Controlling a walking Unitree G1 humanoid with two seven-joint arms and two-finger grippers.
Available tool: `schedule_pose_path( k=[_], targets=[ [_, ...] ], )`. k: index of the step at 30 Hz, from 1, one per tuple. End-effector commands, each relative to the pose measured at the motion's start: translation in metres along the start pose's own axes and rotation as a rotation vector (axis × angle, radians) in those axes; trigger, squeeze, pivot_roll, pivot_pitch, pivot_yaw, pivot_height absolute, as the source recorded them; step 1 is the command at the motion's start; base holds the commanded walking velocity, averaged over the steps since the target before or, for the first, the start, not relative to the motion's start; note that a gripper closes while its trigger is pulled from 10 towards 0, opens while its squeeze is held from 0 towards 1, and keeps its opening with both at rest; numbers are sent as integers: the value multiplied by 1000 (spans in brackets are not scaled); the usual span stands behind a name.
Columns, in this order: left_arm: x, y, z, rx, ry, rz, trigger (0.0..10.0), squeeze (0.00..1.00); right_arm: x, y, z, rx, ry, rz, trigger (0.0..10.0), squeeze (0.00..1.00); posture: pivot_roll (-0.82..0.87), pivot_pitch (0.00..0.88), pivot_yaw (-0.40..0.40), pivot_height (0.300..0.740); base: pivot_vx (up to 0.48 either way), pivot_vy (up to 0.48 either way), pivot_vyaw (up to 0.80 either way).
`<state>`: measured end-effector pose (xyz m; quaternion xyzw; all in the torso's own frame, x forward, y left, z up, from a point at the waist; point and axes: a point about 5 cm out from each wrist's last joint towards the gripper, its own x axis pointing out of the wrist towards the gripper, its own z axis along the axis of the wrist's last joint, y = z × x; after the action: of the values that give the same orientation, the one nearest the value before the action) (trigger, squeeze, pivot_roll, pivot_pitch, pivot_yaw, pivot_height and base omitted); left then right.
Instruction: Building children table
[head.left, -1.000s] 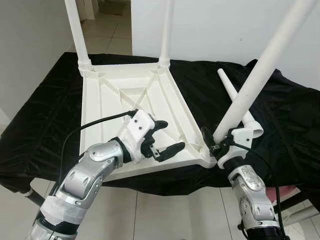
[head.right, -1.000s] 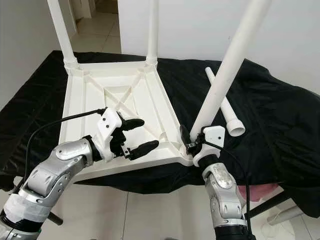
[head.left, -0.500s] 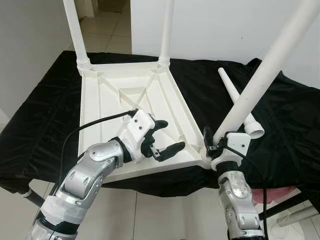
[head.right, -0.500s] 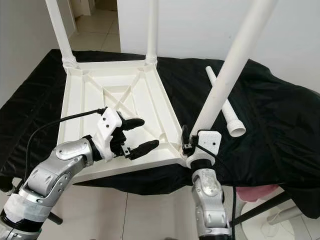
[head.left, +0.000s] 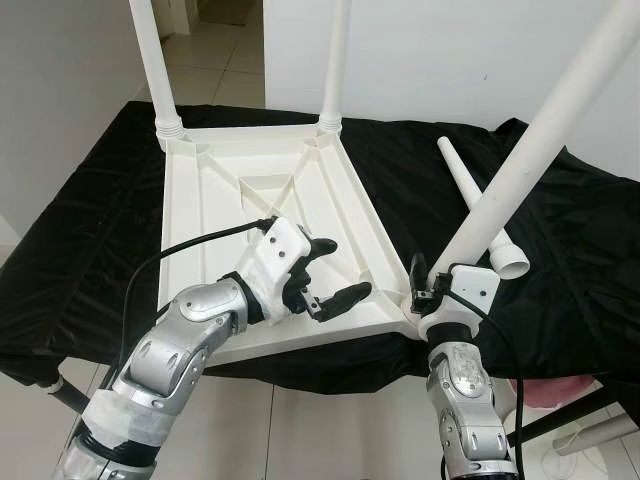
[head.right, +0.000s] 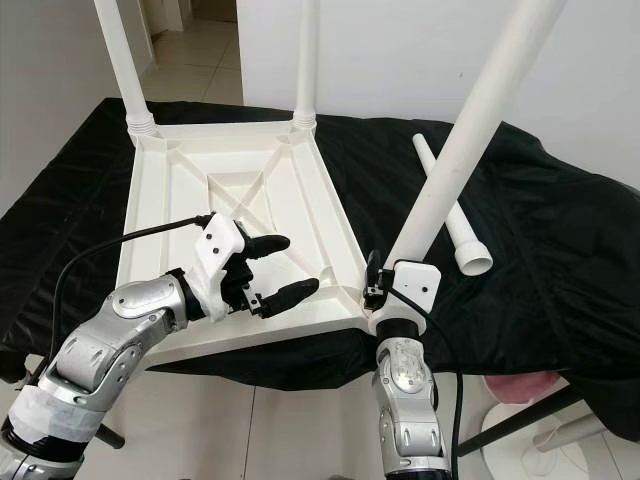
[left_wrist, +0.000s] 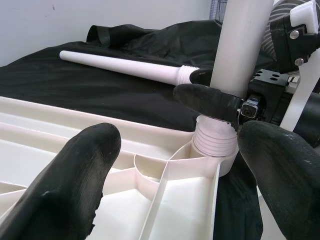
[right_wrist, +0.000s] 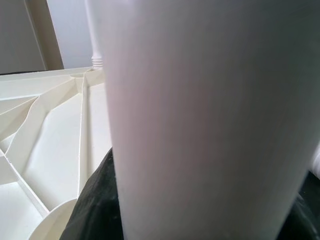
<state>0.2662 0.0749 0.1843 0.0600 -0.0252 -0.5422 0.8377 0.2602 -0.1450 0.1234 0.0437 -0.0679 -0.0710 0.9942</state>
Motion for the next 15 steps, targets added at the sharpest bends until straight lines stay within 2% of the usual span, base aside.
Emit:
schedule_pose_path(
  k=[1,6,7,10,12,15],
  targets=[
    [1,0,2,15,-7,-21,10000,0,-7,-10,-24,12,129,-87,10000,0,-18,0,-55,740,0,0,0],
    [1,0,2,15,-7,-21,10000,0,-7,-15,-27,8,138,-132,10000,0,-16,0,-56,740,0,0,0],
    [1,0,2,15,-8,-20,10000,0,-6,-21,-28,-5,140,-170,10000,0,-14,0,-57,740,0,0,0],
    [1,0,2,15,-8,-20,10000,0,-6,-21,-28,-5,140,-170,10000,0,-14,0,-57,740,0,0,0],
    [1,0,2,16,-8,-18,10000,0,-2,-34,-31,-38,134,-250,10000,0,-13,0,-58,740,0,0,0],
    [1,0,2,17,-8,-17,10000,0,1,-40,-32,-51,135,-275,10000,0,-12,0,-58,740,0,0,0]
  ],
)
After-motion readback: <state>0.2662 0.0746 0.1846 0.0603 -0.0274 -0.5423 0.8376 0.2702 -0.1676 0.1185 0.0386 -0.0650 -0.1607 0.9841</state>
